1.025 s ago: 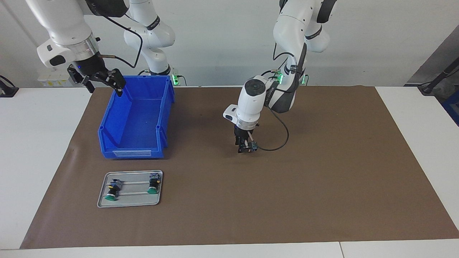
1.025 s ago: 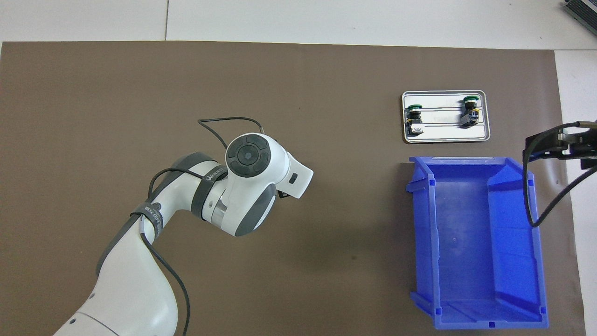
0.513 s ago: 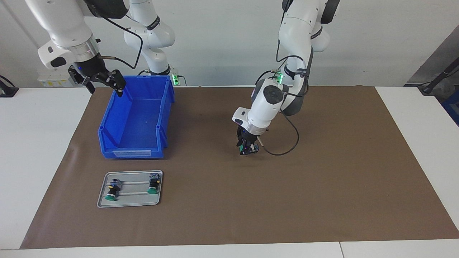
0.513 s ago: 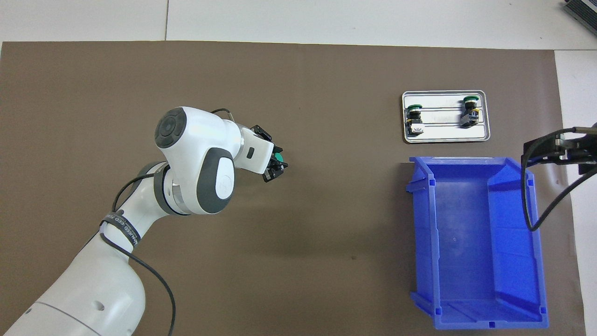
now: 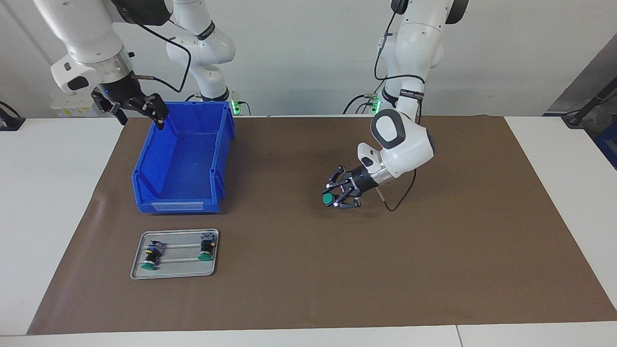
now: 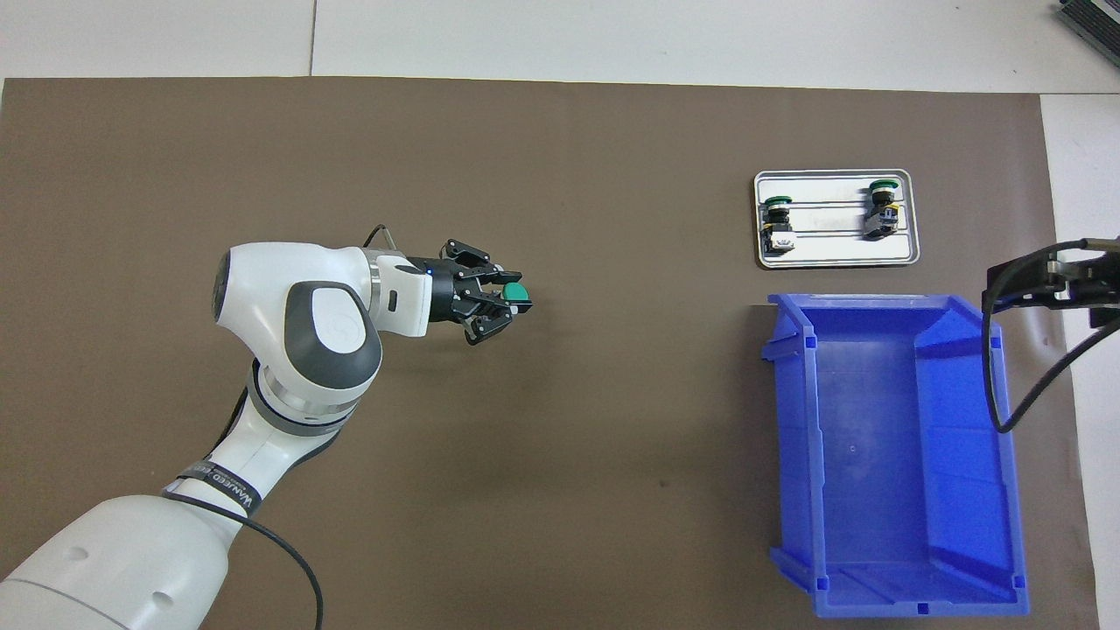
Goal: Place and press button with both arms
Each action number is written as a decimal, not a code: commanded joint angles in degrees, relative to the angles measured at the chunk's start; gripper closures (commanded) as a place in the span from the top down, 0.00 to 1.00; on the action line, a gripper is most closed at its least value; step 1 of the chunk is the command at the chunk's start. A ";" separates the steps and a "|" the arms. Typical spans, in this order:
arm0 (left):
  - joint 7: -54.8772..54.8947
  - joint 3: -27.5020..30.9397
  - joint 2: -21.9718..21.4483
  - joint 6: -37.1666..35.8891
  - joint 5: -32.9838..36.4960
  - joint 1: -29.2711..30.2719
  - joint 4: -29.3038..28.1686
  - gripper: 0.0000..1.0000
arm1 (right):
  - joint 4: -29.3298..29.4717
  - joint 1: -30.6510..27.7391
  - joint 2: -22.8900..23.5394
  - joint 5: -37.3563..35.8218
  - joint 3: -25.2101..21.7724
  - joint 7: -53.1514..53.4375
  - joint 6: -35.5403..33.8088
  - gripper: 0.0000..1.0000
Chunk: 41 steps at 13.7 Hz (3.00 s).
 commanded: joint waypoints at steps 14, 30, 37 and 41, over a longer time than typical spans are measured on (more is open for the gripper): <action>31.23 -0.22 -1.64 -14.07 -33.67 5.17 -9.80 0.00 | -4.01 -0.58 -2.15 -0.41 0.12 -1.09 2.47 1.00; 47.85 -0.14 0.65 -27.70 -38.77 12.21 -17.63 0.75 | -3.92 -0.05 -2.15 -0.05 0.20 -1.53 3.88 1.00; 37.18 0.04 -2.06 -27.10 -38.51 14.41 -17.36 0.74 | -3.92 -0.05 -2.15 0.03 0.20 -1.00 3.88 1.00; 23.45 0.13 -6.73 -21.04 -34.49 14.41 -17.01 0.74 | -3.92 -0.05 -2.15 0.03 0.20 -1.00 3.88 1.00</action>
